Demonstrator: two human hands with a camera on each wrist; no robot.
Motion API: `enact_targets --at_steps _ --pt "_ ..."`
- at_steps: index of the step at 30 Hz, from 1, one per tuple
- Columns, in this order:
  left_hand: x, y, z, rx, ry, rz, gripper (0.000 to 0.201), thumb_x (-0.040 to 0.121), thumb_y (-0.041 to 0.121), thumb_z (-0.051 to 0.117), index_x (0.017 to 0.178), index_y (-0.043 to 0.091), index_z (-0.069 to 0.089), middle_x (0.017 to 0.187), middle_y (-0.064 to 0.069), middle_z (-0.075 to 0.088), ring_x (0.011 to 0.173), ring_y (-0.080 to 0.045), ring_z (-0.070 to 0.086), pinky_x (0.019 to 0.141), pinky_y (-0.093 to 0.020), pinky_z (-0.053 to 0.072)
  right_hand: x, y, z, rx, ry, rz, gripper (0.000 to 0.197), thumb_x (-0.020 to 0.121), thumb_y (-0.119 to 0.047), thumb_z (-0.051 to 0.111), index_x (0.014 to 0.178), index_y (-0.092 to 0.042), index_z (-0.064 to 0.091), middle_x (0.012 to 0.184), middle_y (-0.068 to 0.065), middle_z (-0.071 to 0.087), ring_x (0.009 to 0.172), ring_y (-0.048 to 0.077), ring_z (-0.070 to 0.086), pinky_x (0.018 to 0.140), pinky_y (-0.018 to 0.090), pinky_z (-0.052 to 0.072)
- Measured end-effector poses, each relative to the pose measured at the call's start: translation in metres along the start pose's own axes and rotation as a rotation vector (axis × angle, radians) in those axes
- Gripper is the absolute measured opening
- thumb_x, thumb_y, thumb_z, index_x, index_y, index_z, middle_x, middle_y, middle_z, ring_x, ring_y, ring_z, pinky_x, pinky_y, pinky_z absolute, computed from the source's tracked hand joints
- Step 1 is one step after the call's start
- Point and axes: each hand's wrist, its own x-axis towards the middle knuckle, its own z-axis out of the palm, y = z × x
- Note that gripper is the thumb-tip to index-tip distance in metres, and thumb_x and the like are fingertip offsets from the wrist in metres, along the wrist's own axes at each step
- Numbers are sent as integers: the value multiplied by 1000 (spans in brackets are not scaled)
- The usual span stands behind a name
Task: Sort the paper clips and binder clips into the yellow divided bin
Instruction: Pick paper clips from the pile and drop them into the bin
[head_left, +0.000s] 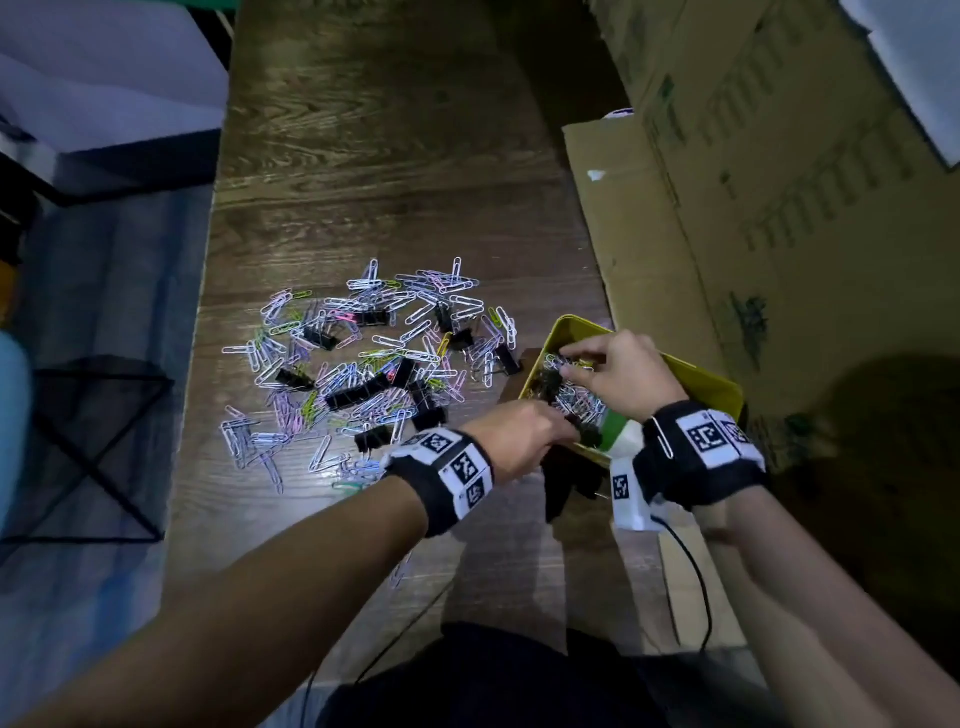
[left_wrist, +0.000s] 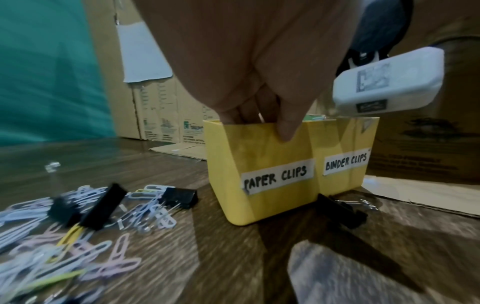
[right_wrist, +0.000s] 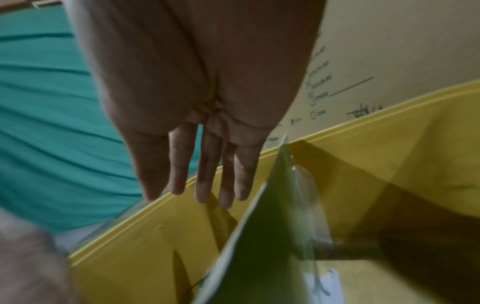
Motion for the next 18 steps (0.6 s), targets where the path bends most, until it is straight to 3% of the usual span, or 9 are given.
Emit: enact_targets --at_steps 2,4,6,7,9,12,15,18 --pt "-24 -8 4 -43 121 63 36 82 -1 54 116 9 62 112 -10 66 104 -23 59 93 -32 47 -4 -10 11 12 38 -52 21 83 -32 69 104 -28 72 107 1 71 103 21 62 101 42 45" --pt "-57 -20 1 -122 327 24 36 81 -2 56 113 12 63 110 -3 66 101 -12 57 94 -21 43 -14 -27 25 81 111 -147 17 85 -26 68 101 -25 73 100 -2 72 89 13 66 94 33 50" --pt "-101 -45 -6 -185 572 -185 35 82 -2 54 111 16 64 105 2 65 95 -6 55 92 -20 43 -28 -50 40 133 141 -257 15 85 -22 67 98 -21 74 92 -5 68 75 -1 60 75 9 48" --pt "-126 -61 -9 -192 674 -324 35 83 -1 52 110 16 64 105 0 66 94 -8 55 91 -27 46 -36 -60 50 138 118 -313 14 85 -21 67 98 -19 74 90 -6 68 72 -5 56 69 2 42" --pt "-172 -105 -9 -130 783 -584 35 83 -2 53 115 10 61 112 -11 64 100 -19 58 92 -40 48 -46 -74 76 120 -24 -386 18 84 -26 69 100 -20 73 87 -7 67 72 -5 56 67 3 41" --pt "-224 -165 5 -50 660 -887 52 84 12 62 133 5 44 138 -21 44 125 -37 44 105 -44 35 -50 -83 123 18 -404 -325 22 77 -35 75 96 -23 73 86 -8 69 69 4 62 68 18 51" --pt "-248 -188 28 -5 462 -958 64 87 32 59 140 8 35 147 -24 30 135 -42 27 111 -49 25 -59 -89 171 -157 -811 -280 21 76 -32 77 90 -16 73 93 1 73 69 6 61 65 19 47" --pt "-250 -179 53 32 376 -918 67 86 49 35 138 6 38 145 -25 33 134 -46 27 108 -57 27 -65 -91 205 -285 -941 -250 23 77 -32 75 95 -18 73 93 0 74 79 14 65 75 24 49"
